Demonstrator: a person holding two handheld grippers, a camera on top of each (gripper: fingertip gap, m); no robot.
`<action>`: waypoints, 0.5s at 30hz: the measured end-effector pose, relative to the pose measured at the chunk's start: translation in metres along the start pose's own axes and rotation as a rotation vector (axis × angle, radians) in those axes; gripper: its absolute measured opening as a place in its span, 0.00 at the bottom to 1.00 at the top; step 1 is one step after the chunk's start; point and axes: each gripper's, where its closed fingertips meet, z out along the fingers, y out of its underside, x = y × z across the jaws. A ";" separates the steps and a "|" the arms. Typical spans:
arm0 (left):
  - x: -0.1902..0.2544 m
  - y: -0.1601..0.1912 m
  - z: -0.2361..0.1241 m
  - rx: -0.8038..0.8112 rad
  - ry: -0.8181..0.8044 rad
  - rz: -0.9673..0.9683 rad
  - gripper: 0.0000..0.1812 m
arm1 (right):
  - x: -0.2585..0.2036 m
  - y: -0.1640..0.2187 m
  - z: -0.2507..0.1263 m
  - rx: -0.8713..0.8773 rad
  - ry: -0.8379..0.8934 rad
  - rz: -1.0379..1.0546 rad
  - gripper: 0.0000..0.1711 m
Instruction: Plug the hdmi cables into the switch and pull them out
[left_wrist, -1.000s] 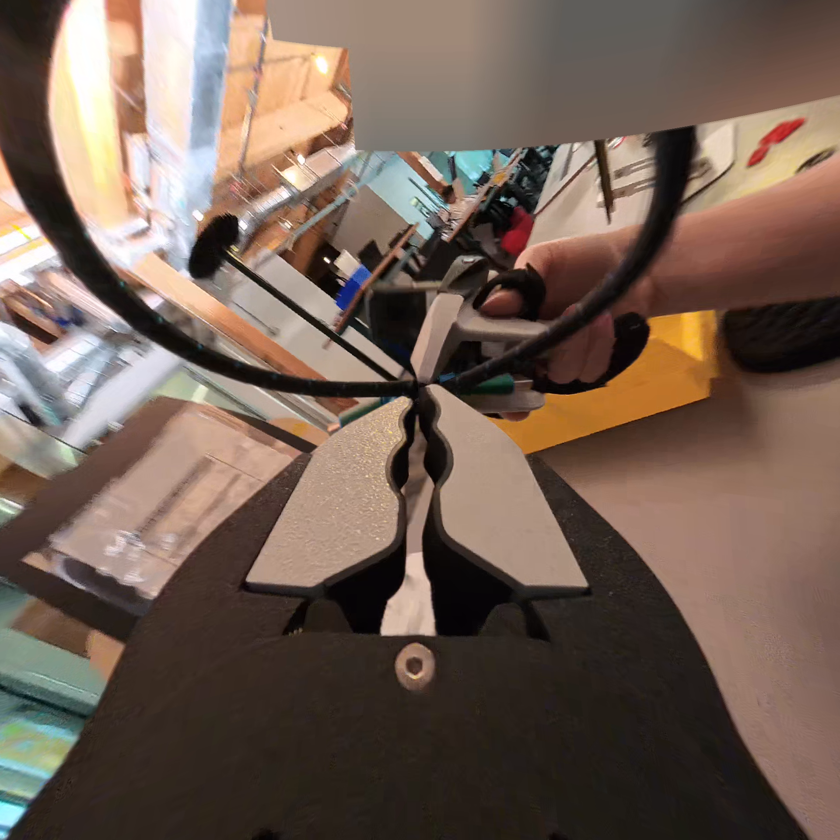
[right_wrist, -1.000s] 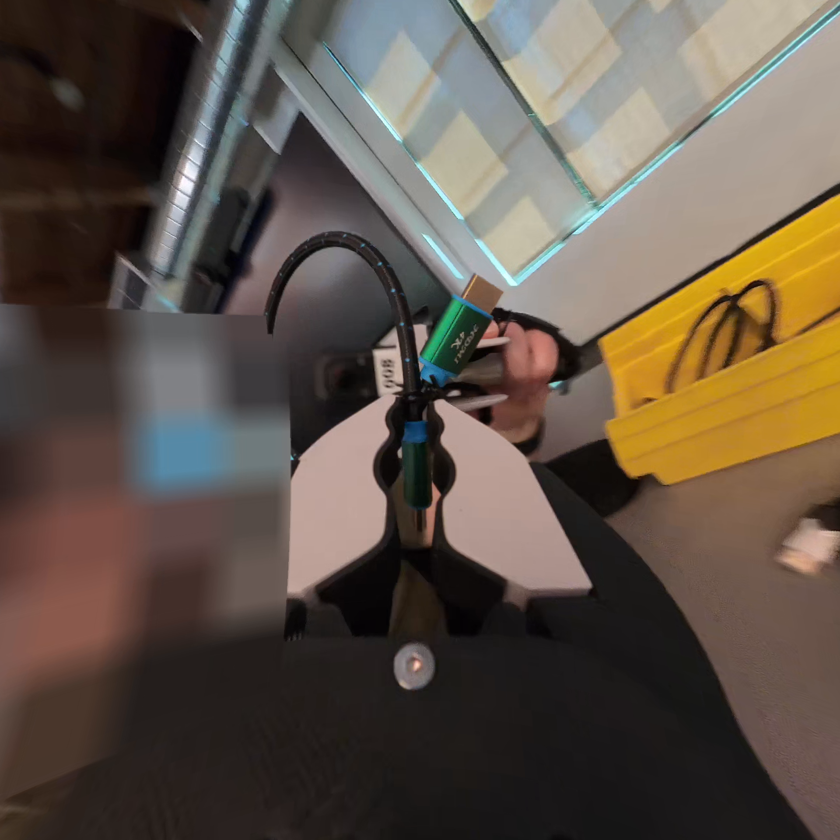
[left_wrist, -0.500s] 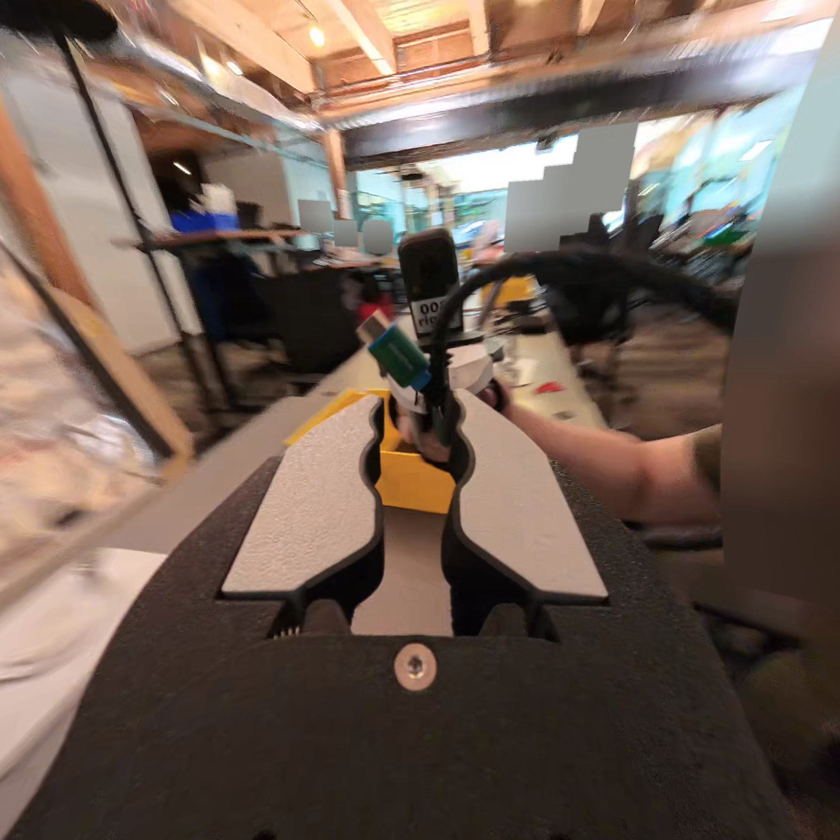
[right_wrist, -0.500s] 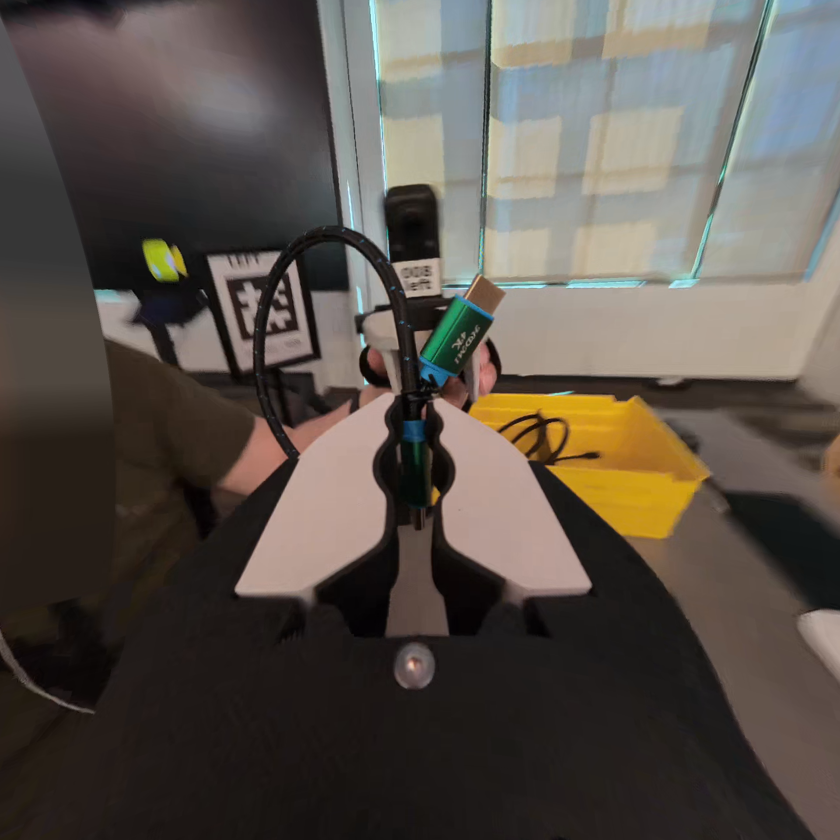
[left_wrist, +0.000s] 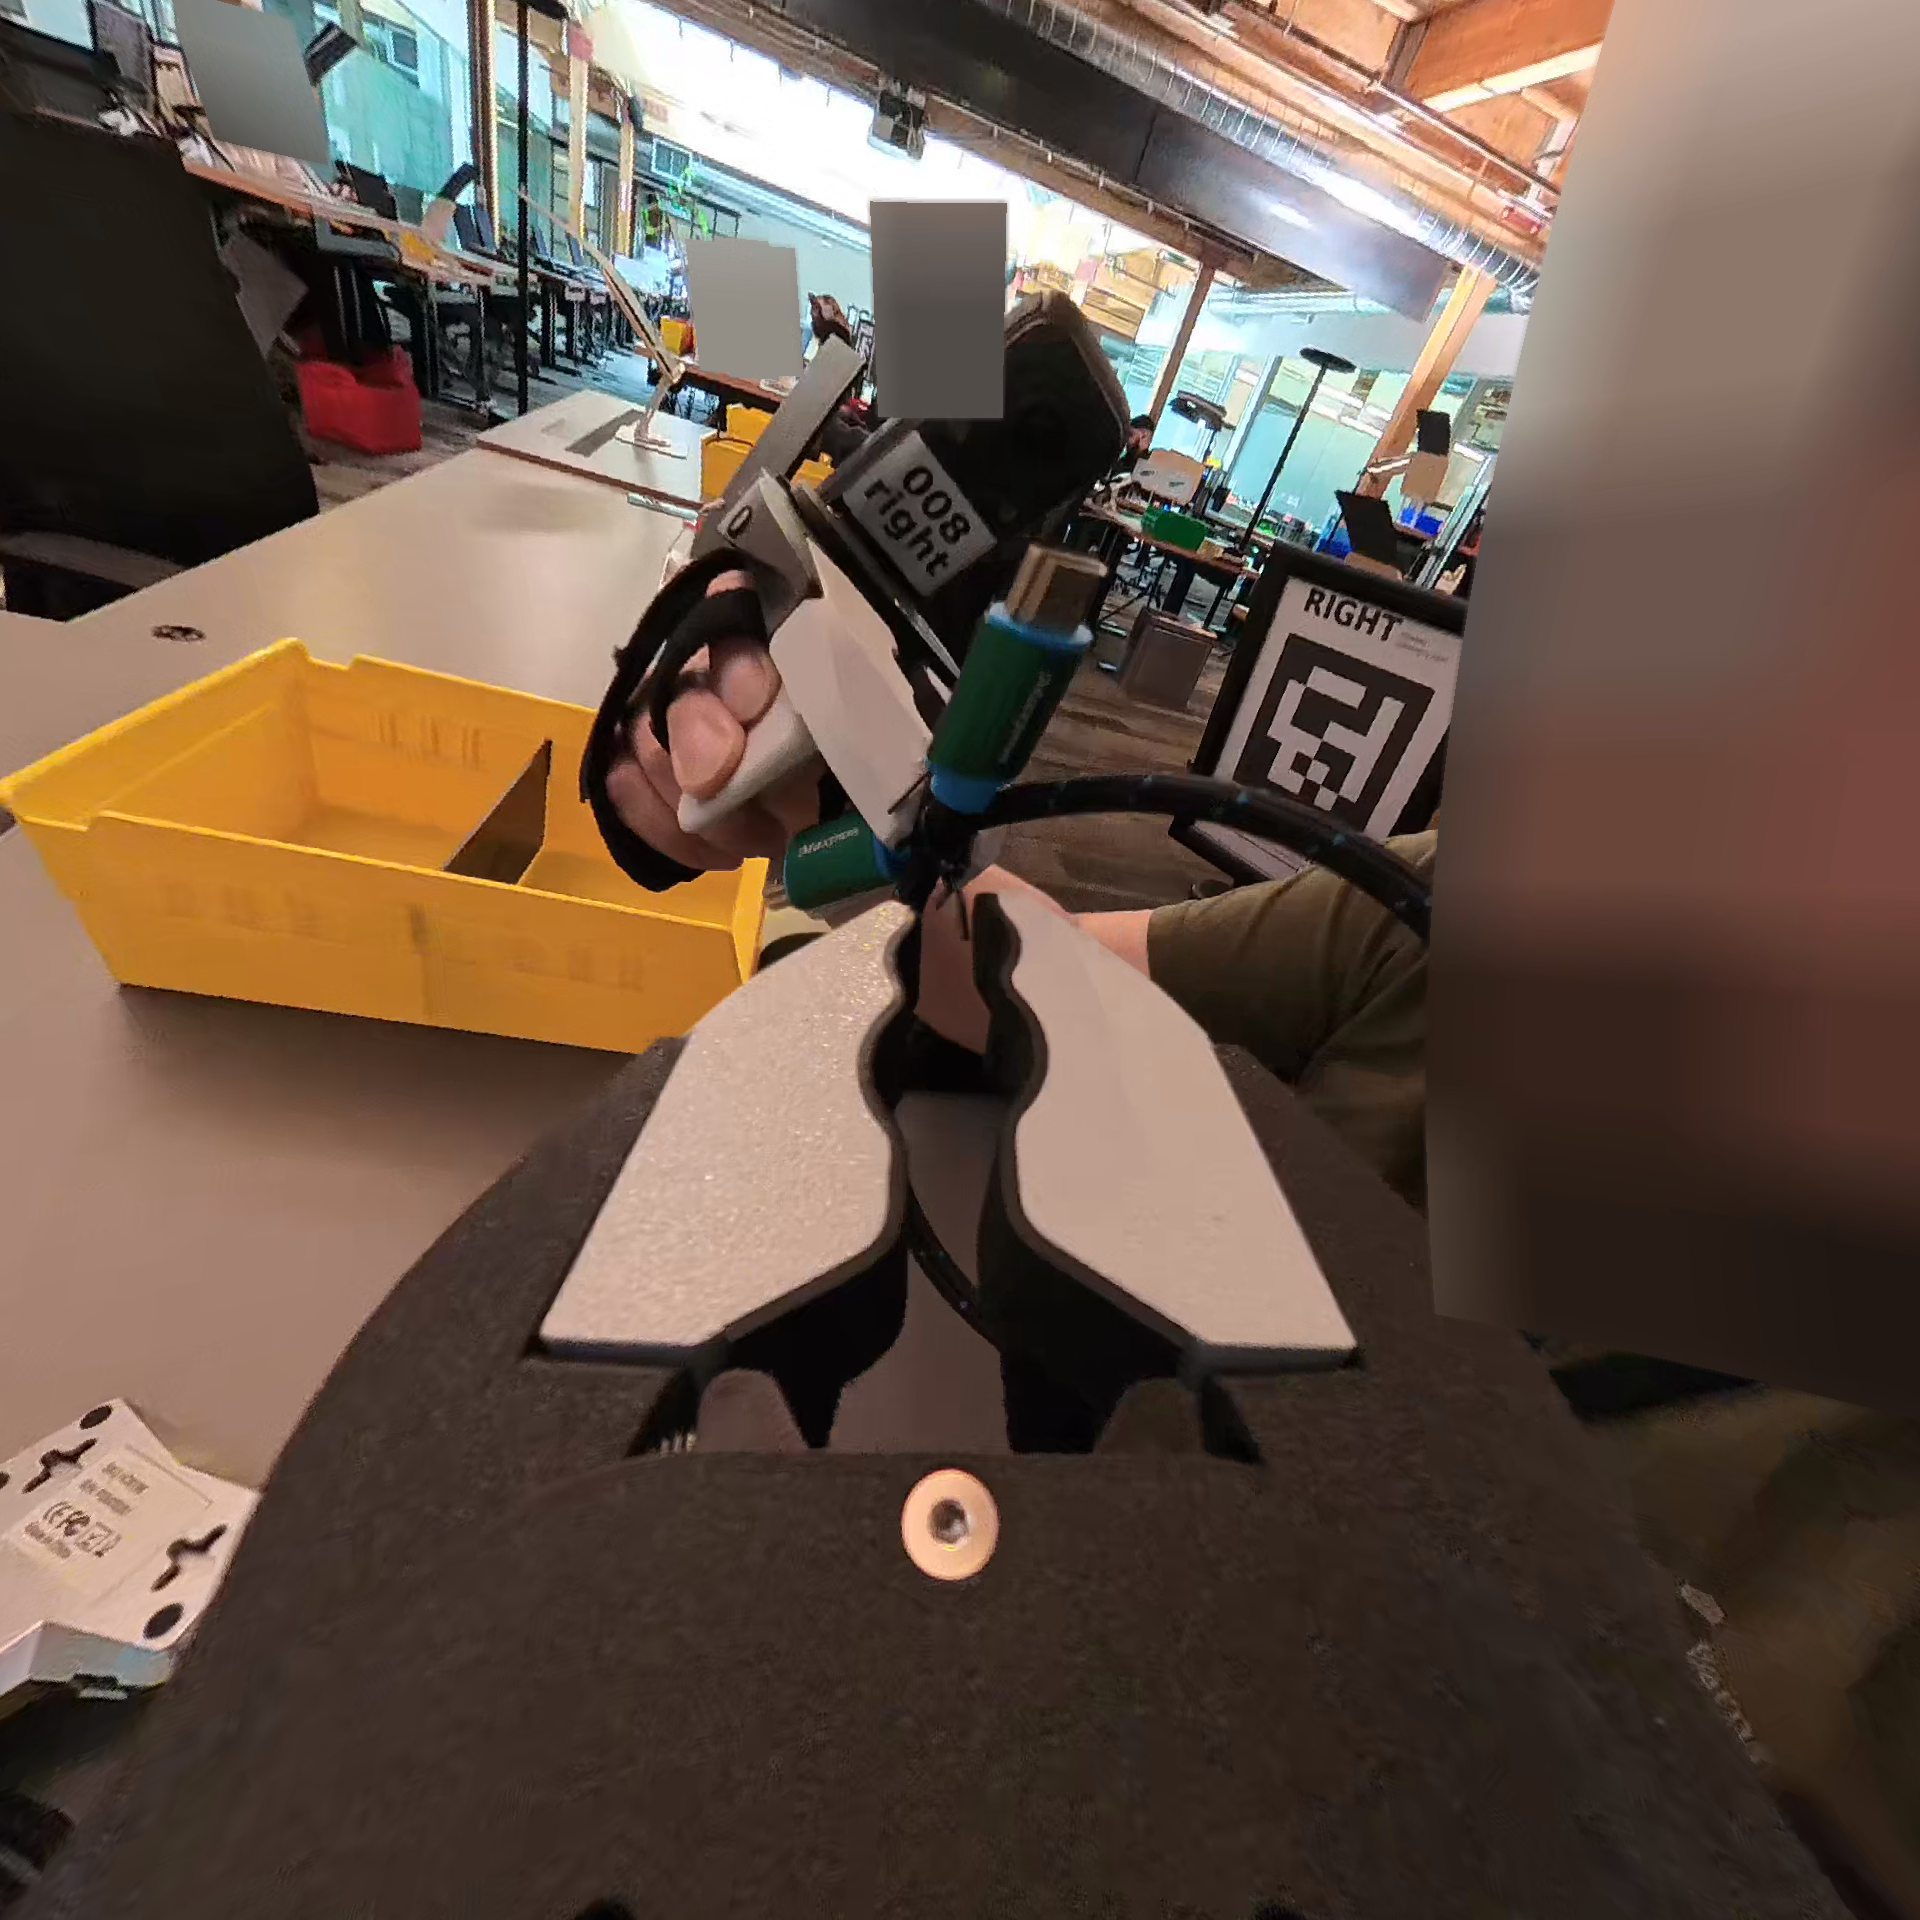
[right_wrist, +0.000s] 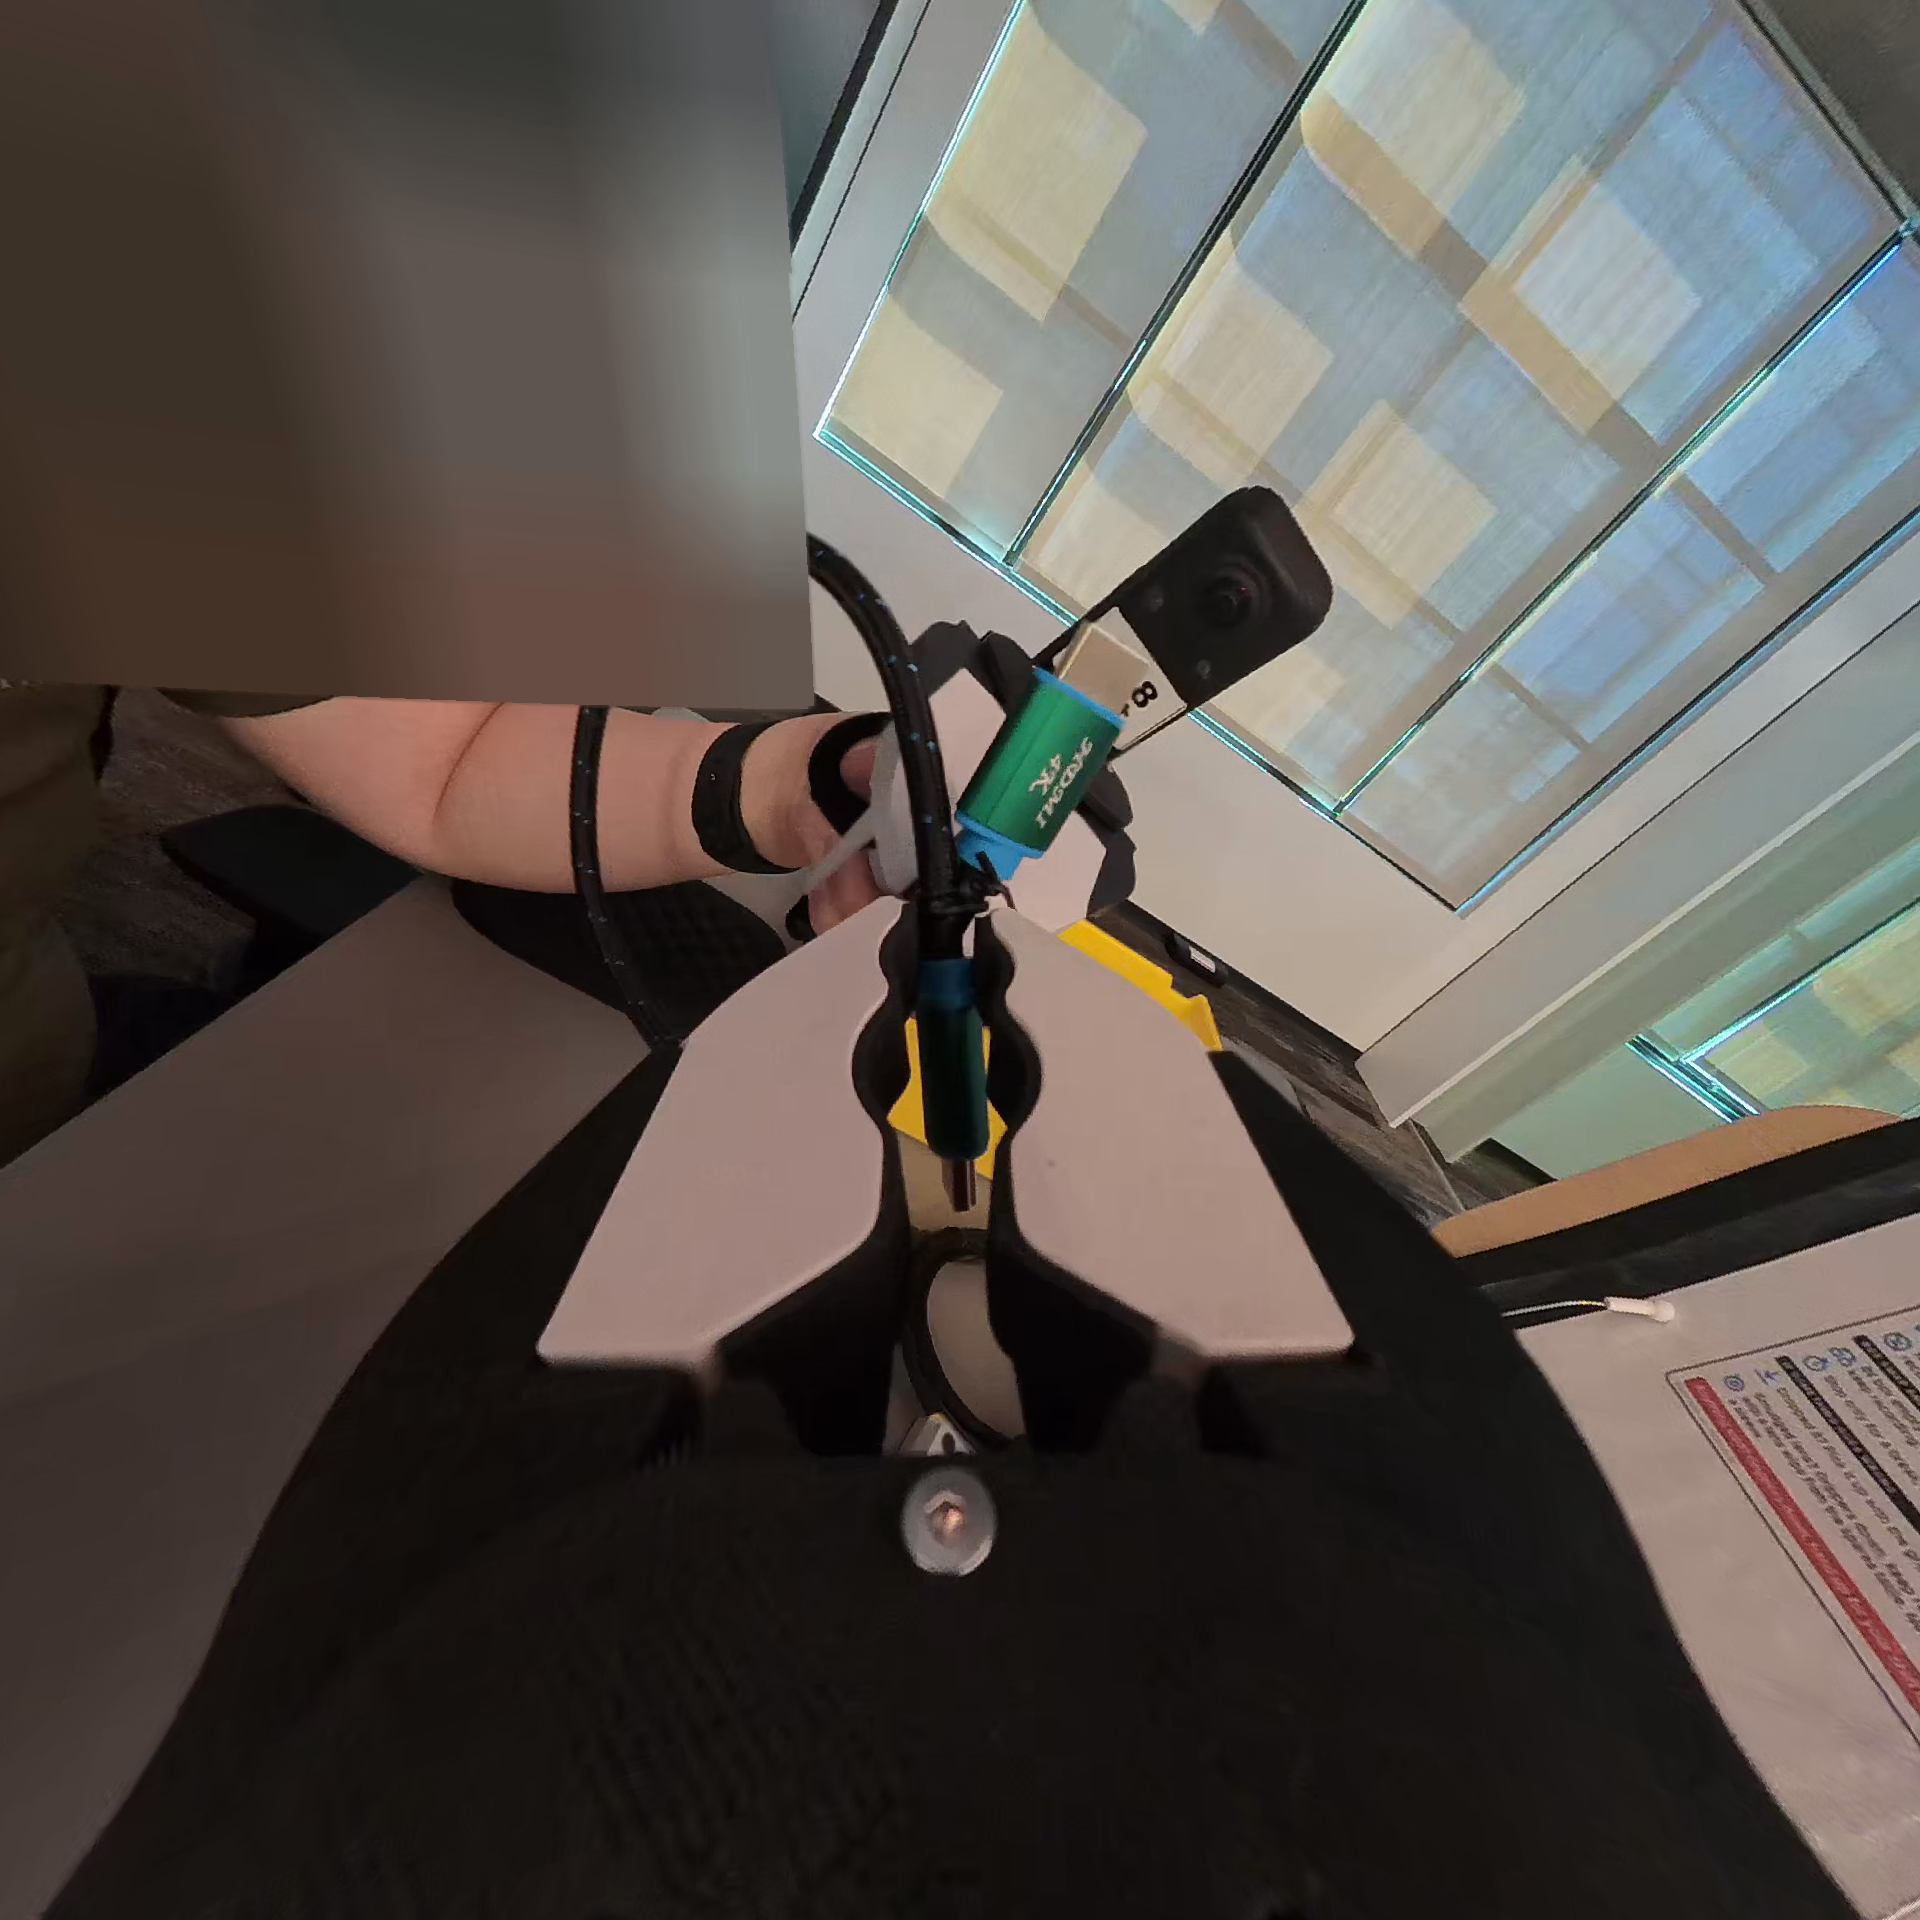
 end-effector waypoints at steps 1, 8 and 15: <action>-0.001 0.000 0.001 0.004 -0.001 0.003 0.03 | 0.000 0.001 0.000 -0.007 -0.003 0.000 0.06; -0.013 -0.004 -0.002 0.014 -0.129 0.167 0.00 | 0.010 0.009 -0.001 -0.020 0.017 0.116 0.06; -0.033 -0.014 -0.015 -0.110 -0.549 0.703 0.00 | 0.027 0.013 0.005 0.047 -0.013 0.549 0.06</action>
